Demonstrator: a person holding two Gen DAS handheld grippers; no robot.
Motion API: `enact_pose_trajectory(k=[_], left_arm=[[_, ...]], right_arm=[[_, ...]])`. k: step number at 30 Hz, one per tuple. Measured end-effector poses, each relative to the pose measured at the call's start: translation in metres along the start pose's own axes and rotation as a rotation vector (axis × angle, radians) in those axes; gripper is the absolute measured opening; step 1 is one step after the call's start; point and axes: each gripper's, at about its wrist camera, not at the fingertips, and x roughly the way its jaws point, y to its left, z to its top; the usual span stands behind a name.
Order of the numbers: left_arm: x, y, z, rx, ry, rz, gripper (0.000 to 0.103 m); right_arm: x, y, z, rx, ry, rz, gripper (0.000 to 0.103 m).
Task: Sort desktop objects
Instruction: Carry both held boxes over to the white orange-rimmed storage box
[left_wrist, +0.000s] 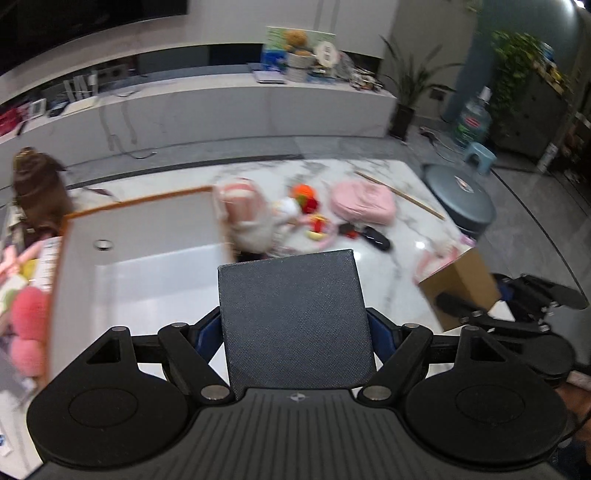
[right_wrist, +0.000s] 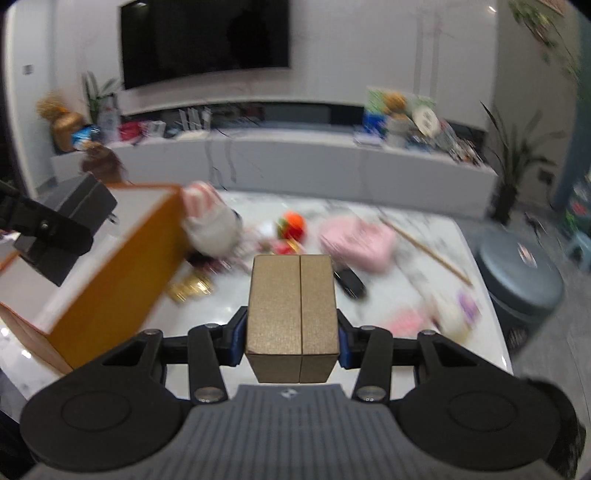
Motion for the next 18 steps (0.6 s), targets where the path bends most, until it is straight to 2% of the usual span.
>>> enact_pose_trajectory(k=[3, 7, 13, 18], left_arm=[[-0.006, 0.028, 0.003, -0.004, 0.001, 0.056, 0.092], [-0.004, 0.062, -0.001, -0.020, 0.019, 0.090, 0.092], [0.007, 0.098, -0.014, -0.062, 0.055, 0.083, 0.092], [0.019, 0.113, -0.015, -0.047, 0.095, 0.086, 0.092]], right_arm=[[0.001, 0.021, 0.020, -0.050, -0.036, 0.048, 0.048], [0.003, 0.054, 0.041, -0.126, -0.064, 0.104, 0.048], [0.013, 0.109, 0.060, -0.287, -0.092, 0.197, 0.048], [0.029, 0.149, 0.057, -0.455, -0.093, 0.268, 0.048]])
